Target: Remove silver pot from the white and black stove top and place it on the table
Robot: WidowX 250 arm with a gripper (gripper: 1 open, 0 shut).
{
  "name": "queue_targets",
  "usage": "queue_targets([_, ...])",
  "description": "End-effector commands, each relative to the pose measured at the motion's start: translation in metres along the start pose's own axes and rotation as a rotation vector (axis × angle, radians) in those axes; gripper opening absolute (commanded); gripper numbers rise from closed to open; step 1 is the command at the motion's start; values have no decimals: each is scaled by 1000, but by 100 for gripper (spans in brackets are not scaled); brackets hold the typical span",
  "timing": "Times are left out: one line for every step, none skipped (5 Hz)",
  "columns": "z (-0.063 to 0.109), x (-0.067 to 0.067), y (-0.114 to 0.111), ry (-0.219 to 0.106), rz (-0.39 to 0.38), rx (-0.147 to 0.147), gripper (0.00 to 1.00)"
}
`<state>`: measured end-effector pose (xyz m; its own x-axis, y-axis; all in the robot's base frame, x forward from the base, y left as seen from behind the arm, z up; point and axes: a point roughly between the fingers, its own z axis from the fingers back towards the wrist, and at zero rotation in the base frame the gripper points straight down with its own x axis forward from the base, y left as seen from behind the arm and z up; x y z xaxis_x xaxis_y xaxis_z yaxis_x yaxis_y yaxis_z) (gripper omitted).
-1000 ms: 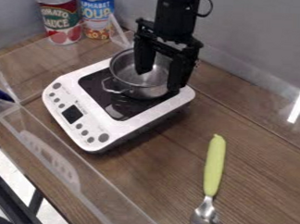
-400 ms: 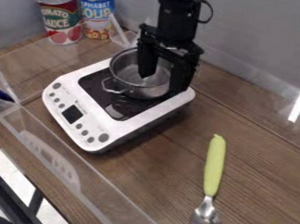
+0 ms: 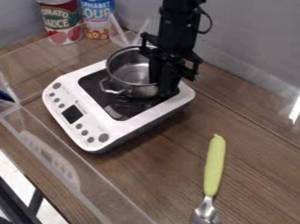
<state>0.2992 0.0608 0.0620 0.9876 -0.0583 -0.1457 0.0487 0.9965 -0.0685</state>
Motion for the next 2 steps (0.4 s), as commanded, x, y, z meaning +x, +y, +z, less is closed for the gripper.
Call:
queue_targets([16,4,-1,-51,-13,13,0])
queue_targets([23,4,-8,-63,-28,11,0])
